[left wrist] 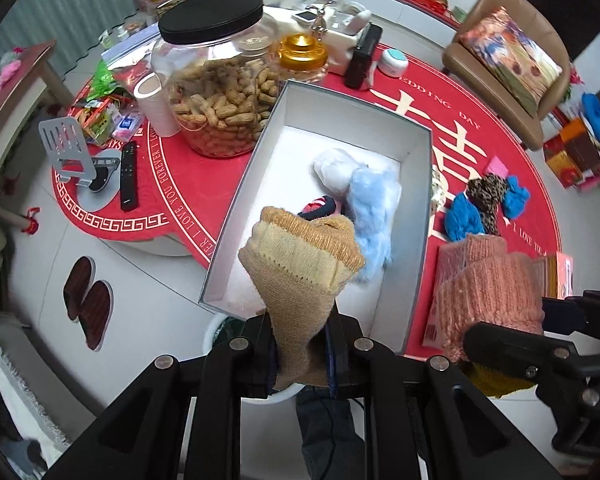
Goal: Organize soft objects
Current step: 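Carry the pink knit hat and beige sock with both tools over the white box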
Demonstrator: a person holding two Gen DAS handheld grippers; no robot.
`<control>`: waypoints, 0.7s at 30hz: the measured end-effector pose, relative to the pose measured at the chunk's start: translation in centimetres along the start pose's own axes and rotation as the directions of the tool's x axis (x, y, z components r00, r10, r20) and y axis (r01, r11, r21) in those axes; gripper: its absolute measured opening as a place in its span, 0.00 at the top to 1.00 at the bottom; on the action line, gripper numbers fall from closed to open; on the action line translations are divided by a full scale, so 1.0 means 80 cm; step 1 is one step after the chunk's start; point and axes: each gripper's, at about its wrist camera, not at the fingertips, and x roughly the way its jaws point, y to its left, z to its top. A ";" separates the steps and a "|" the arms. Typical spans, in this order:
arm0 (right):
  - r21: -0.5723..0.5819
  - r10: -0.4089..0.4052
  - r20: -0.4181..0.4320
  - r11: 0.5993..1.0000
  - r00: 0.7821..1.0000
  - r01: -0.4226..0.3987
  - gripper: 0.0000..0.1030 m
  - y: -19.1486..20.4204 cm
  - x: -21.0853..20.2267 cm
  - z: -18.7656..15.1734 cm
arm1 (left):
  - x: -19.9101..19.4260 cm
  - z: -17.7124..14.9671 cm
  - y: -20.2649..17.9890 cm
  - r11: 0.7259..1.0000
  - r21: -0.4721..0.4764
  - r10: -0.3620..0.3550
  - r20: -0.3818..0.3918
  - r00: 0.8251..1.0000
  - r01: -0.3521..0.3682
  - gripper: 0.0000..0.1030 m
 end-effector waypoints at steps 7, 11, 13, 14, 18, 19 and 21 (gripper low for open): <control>0.002 -0.009 -0.007 1.000 1.000 0.009 0.51 0.006 0.011 0.018 | 0.017 0.009 0.003 1.000 -0.015 0.017 -0.028 0.999 -0.018 0.82; 0.013 -0.014 -0.017 1.000 1.000 0.014 0.51 0.001 0.019 0.025 | 0.026 0.012 0.009 0.999 -0.029 0.024 -0.048 0.999 -0.026 0.82; 0.015 -0.018 -0.018 1.000 1.000 0.018 0.51 0.000 0.021 0.027 | 0.031 0.013 0.012 0.999 -0.031 0.031 -0.058 0.998 -0.033 0.82; 0.019 -0.021 -0.019 1.000 1.000 0.021 0.51 -0.001 0.022 0.029 | 0.033 0.014 0.012 0.999 -0.030 0.033 -0.062 0.998 -0.035 0.82; 0.031 -0.023 -0.024 0.999 0.999 0.024 0.51 -0.005 0.028 0.034 | 0.039 0.017 0.014 0.999 -0.025 0.042 -0.070 0.997 -0.044 0.82; 0.033 -0.023 -0.026 0.999 0.999 0.024 0.51 -0.006 0.029 0.036 | 0.040 0.017 0.014 0.999 -0.021 0.045 -0.072 0.996 -0.046 0.82; 0.036 -0.025 -0.032 0.999 0.999 0.027 0.51 -0.006 0.032 0.037 | 0.042 0.018 0.013 0.999 -0.013 0.048 -0.075 0.996 -0.049 0.82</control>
